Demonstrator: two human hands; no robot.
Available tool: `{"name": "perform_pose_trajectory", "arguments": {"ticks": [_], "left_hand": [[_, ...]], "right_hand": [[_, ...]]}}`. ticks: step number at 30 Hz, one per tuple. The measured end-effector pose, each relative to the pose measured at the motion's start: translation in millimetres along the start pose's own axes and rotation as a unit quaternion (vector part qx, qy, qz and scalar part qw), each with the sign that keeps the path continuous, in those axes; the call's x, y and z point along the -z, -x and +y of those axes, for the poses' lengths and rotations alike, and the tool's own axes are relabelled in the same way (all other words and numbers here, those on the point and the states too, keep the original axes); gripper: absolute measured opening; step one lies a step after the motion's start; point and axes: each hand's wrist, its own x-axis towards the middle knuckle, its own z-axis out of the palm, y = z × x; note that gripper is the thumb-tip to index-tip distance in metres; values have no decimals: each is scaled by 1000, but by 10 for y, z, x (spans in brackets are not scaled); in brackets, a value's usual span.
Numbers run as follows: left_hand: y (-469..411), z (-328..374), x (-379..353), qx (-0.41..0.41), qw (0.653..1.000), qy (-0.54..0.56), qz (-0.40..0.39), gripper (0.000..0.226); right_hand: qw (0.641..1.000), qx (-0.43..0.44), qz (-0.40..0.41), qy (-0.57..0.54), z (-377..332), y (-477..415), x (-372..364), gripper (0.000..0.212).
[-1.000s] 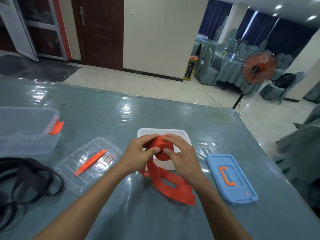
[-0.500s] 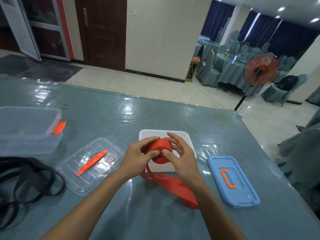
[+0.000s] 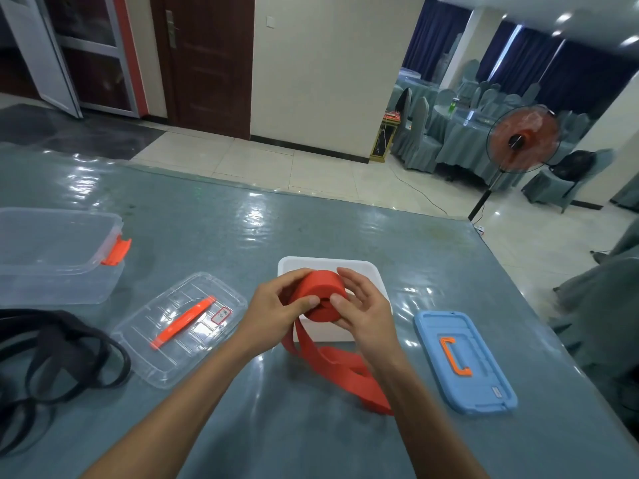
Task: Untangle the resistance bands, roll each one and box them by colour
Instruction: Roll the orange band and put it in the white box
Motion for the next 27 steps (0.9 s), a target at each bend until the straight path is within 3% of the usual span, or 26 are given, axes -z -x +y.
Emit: {"name": "perform_pose_trajectory", "arguments": {"ticks": [3, 8, 11, 14, 17, 20, 23, 27], "left_hand": [[-28, -19, 63, 14, 999, -32, -29, 46], [-3, 15, 28, 2, 999, -18, -28, 56], [27, 35, -15, -8, 1000, 15, -5, 48], [23, 16, -7, 0, 1000, 14, 9, 44], [19, -12, 41, 11, 1000, -12, -11, 45], [0, -7, 69, 11, 997, -55, -55, 45], [-17, -3, 44, 8, 998, -49, -42, 53], [4, 0, -64, -10, 1000, -9, -3, 49]], "right_hand": [[982, 47, -26, 179, -40, -38, 58, 47], [999, -26, -8, 19, -116, -70, 93, 46], [994, -52, 8, -96, -93, -43, 94, 42], [993, -57, -1, -103, -53, -14, 75, 42], [995, 24, -5, 92, -54, -8, 104, 48], [954, 111, -33, 275, -72, -24, 121, 50], [971, 95, -6, 220, -74, -50, 123, 48], [1000, 19, 18, 1, -34, -43, 82, 45]]}}
